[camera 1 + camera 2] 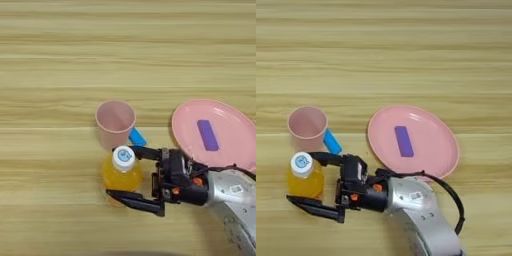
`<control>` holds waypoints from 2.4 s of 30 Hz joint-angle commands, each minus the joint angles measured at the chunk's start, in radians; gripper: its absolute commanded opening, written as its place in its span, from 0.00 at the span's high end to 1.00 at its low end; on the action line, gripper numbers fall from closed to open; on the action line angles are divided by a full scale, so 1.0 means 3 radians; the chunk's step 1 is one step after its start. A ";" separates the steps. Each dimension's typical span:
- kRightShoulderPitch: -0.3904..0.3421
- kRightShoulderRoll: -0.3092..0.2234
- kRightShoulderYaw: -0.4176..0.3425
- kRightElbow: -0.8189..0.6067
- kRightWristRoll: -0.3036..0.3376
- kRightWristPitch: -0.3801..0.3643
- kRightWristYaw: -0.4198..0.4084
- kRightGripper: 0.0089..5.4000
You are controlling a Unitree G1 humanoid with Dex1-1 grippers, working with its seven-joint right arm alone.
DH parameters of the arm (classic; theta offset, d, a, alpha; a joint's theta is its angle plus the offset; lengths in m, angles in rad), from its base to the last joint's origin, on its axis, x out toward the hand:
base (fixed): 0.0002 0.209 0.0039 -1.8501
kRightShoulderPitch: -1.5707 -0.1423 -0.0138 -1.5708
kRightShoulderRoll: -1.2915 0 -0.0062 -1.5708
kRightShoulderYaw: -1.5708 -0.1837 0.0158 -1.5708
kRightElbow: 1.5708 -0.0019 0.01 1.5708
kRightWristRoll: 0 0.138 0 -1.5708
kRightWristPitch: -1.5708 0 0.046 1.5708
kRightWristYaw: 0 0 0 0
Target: Move the objects on the table
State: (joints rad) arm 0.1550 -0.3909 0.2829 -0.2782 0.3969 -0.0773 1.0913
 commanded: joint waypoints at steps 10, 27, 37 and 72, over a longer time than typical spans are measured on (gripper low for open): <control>-0.0352 0.0262 0.0039 0.0629 -0.0365 -0.0403 -0.0176 0.35; -0.0395 0.0255 -0.0032 0.0601 -0.0278 -0.0424 -0.0178 0.08; -0.0357 0.0177 -0.0224 0.0069 0.0040 -0.0254 -0.0174 0.01; -0.0720 -0.0167 -0.1583 0.0113 0.0385 0.0279 -0.0999 0.01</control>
State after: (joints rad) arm -0.0310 -0.3821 -0.1510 -0.2155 0.5328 -0.0033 0.8154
